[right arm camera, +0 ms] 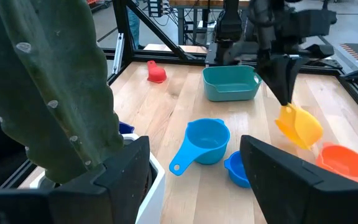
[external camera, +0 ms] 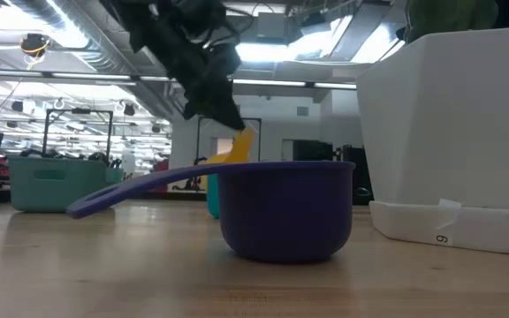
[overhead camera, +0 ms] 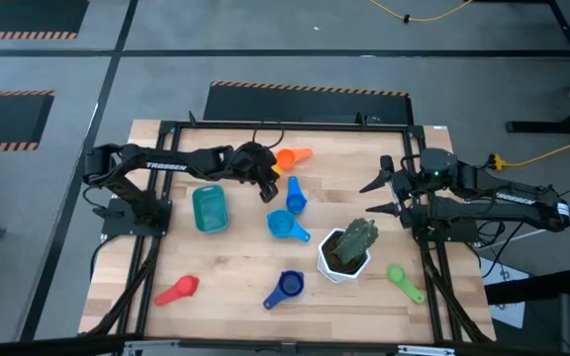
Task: Nest measuring cups in basket
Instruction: Stack the yellow measuring cup on top of the light blue measuring cup
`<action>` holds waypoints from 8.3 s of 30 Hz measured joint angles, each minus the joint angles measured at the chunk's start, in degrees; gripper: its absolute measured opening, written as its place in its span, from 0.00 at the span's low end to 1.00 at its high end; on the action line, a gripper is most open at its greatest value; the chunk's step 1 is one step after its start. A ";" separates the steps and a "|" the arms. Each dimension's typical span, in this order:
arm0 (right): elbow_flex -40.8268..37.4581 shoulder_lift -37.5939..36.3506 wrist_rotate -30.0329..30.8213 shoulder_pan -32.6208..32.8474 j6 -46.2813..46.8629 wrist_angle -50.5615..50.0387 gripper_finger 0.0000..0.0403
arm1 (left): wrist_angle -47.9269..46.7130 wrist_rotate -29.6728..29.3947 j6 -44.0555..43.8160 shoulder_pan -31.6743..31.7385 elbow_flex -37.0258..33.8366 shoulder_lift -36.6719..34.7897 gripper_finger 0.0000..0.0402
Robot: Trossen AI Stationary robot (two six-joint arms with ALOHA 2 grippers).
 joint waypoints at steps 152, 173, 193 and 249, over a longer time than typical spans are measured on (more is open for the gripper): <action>44.63 38.62 21.81 0.83 -3.21 11.46 0.02 | 1.81 -28.51 19.32 -6.64 25.44 -0.02 0.29; 44.61 37.79 19.30 0.83 -2.95 16.04 0.03 | 13.36 -29.09 22.75 -6.85 25.41 -0.07 0.29; 44.59 37.83 17.94 0.81 -2.70 16.66 0.03 | 13.92 -31.68 22.78 -6.65 25.41 -0.07 0.21; 40.23 16.78 21.97 -3.78 -2.82 -25.79 0.40 | -33.51 7.59 -6.14 -7.13 25.36 0.02 0.01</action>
